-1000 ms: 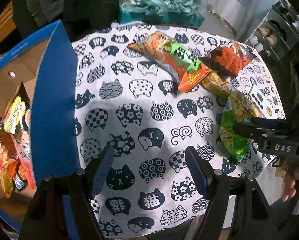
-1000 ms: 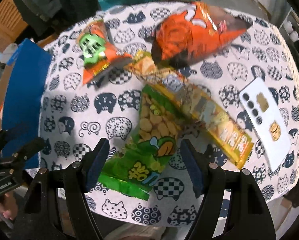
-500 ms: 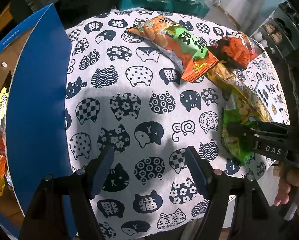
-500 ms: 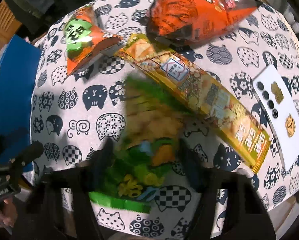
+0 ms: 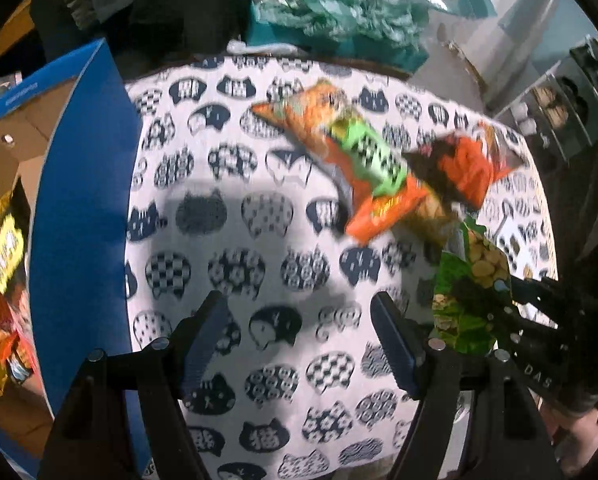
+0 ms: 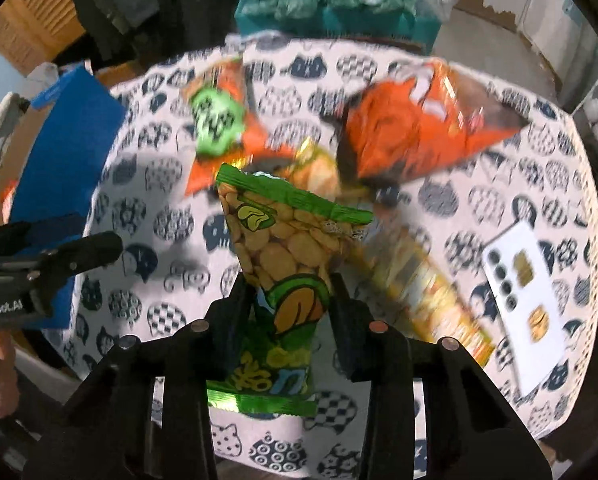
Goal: Organize snacks
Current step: 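Grasp the orange-green snack bag with the left tool while the right tool holds the green bag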
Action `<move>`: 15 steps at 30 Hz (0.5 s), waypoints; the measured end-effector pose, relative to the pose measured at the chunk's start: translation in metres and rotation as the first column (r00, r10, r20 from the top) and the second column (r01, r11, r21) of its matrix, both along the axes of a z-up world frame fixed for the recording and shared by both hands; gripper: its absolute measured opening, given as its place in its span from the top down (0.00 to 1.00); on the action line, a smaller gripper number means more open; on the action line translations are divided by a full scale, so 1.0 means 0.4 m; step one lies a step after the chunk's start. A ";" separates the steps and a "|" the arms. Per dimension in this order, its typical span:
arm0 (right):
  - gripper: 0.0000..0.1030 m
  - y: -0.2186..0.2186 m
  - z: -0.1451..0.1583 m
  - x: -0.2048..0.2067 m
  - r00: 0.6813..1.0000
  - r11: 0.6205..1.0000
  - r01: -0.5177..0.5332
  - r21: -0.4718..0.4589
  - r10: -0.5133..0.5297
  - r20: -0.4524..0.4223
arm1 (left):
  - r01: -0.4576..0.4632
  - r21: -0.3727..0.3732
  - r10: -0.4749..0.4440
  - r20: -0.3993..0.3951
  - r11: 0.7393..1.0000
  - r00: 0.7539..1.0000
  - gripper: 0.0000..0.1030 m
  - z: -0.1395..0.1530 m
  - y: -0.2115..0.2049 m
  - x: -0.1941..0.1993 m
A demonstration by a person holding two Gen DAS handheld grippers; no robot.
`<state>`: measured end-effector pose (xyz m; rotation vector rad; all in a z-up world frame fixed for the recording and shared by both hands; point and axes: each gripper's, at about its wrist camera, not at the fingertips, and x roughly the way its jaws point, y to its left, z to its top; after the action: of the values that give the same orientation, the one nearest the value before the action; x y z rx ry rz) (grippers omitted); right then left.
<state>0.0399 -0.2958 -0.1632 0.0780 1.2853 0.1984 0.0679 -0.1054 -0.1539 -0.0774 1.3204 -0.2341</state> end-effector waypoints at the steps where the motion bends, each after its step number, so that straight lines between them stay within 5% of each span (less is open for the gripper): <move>1: 0.65 -0.008 0.007 0.010 1.000 1.000 0.002 -0.001 -0.002 0.009 | -0.011 -0.003 0.011 0.003 1.000 1.000 0.24 0.006 -0.004 0.016; 15: 0.65 -0.032 0.073 0.167 0.995 0.997 -0.033 -0.074 0.040 0.092 | -0.139 -0.021 0.140 0.020 0.990 0.990 0.21 0.018 -0.065 0.190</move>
<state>0.1066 -0.3088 -0.1342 -0.0163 1.2000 0.1850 0.1437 -0.1314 -0.1466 -0.1829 1.2860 -0.1287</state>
